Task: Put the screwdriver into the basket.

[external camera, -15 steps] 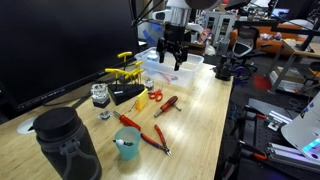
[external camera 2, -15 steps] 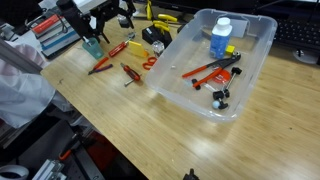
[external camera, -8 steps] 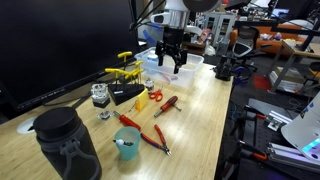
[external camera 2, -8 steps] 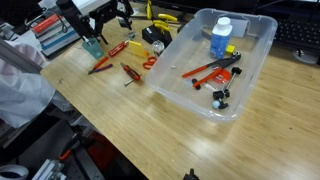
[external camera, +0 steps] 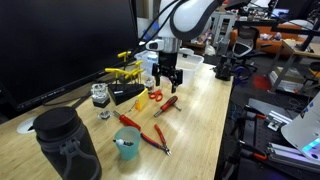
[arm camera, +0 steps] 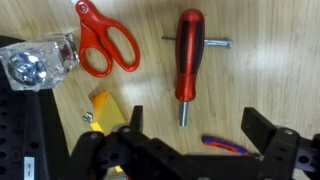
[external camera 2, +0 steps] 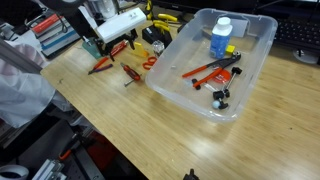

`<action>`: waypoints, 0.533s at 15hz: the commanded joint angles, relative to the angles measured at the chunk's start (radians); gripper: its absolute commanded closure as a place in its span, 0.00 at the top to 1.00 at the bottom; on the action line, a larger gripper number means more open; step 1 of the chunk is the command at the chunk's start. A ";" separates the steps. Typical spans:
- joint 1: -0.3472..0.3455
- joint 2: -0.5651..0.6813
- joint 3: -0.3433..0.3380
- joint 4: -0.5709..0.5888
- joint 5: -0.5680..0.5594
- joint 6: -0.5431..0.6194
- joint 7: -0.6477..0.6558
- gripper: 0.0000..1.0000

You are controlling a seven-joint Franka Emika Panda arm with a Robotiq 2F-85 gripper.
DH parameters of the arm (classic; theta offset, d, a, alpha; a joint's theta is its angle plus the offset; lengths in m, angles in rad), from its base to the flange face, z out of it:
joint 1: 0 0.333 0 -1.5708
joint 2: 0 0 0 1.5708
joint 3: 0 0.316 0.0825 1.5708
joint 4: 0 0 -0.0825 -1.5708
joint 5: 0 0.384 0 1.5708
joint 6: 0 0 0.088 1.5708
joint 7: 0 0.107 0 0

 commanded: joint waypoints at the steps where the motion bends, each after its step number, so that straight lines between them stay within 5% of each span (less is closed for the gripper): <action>1: -0.048 0.072 0.050 0.044 0.012 0.025 -0.050 1.00; 8: -0.066 0.107 0.088 0.035 -0.011 0.028 -0.064 1.00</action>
